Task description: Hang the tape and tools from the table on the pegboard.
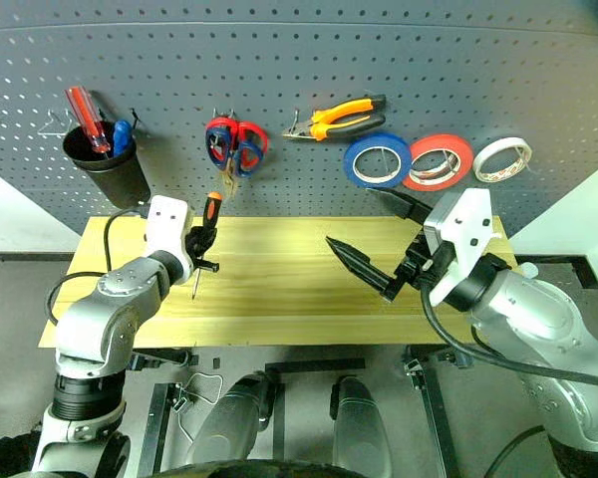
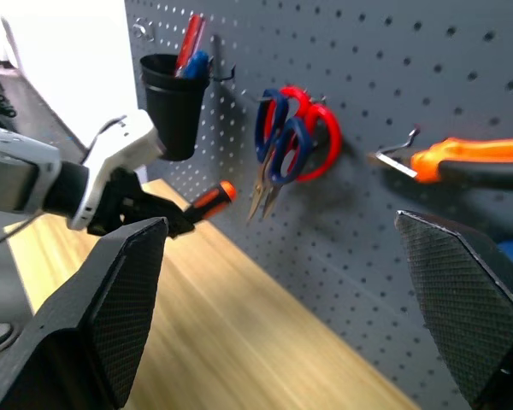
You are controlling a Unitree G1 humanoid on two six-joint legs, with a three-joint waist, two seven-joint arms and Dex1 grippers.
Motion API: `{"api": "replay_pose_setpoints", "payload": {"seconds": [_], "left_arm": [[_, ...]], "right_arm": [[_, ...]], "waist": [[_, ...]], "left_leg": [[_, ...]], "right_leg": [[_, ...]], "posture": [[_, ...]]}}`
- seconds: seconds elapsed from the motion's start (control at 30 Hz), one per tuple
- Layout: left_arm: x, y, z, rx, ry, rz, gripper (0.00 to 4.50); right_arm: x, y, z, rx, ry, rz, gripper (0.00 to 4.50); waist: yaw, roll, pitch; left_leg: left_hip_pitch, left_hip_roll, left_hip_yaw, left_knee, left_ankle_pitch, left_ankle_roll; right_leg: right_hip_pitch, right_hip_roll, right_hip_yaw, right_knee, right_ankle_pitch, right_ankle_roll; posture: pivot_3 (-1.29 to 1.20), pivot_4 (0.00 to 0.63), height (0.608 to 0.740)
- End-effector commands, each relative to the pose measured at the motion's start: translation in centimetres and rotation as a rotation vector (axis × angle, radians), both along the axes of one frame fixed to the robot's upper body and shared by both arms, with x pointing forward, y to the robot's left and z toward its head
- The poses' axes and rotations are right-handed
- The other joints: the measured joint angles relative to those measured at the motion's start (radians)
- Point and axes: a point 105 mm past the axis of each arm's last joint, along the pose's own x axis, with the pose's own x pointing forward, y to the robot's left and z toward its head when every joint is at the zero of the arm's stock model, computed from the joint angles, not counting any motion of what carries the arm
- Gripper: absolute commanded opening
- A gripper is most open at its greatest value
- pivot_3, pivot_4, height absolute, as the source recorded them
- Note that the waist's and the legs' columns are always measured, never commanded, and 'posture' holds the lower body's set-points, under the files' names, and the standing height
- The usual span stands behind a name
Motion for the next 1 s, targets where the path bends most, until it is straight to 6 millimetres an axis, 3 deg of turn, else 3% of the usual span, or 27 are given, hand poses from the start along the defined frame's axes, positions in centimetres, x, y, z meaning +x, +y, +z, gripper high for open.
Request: {"api": "replay_pose_setpoints", "payload": {"seconds": [0.03, 0.3, 0.43, 0.6, 1.0], "left_arm": [[-0.2, 0.4, 2.3, 0.060, -0.186, 0.018, 0.50], [-1.9, 1.8, 5.8, 0.094, -0.509, 0.104, 0.50], [-3.2, 3.2, 8.6, 0.174, -0.758, 0.242, 0.50], [-3.7, 3.9, 11.4, 0.174, -0.931, 0.309, 0.50], [-1.0, 4.5, 16.0, 0.207, -1.110, 0.302, 0.50]], "right_arm": [[-0.1, 0.3, 1.1, 0.010, -0.061, 0.042, 4.50], [0.4, 0.2, 1.5, 0.011, -0.085, 0.084, 4.50], [0.8, 0.1, 1.4, 0.006, -0.087, 0.084, 4.50], [0.7, 0.4, 1.8, 0.013, -0.102, 0.111, 4.50], [-1.6, 0.9, 5.2, 0.155, -0.187, 0.222, 4.50]], "waist": [[0.003, 0.002, -0.010], [0.030, 0.005, -0.026], [0.048, 0.005, -0.034], [0.067, 0.007, -0.044], [0.072, 0.006, -0.047]], "left_leg": [[0.000, 0.000, 0.000, 0.000, 0.000, 0.000], [0.012, 0.002, 0.003, -0.001, -0.001, 0.001], [0.013, 0.003, 0.005, 0.000, -0.001, 0.001], [0.014, 0.004, 0.006, 0.000, -0.001, 0.001], [0.016, 0.003, 0.012, 0.001, -0.001, 0.002]], "right_leg": [[0.000, 0.000, 0.000, 0.000, 0.000, 0.000], [0.015, 0.003, 0.000, -0.007, 0.001, -0.003], [0.016, 0.003, 0.002, -0.007, 0.002, -0.004], [0.016, 0.004, 0.002, -0.007, 0.003, -0.003], [0.016, 0.007, 0.008, -0.007, 0.006, 0.000]], "posture": [[0.10, 0.110, 0.711], [0.12, 0.102, 0.711], [0.13, 0.103, 0.711], [0.13, 0.103, 0.711], [0.11, 0.116, 0.711]]}}
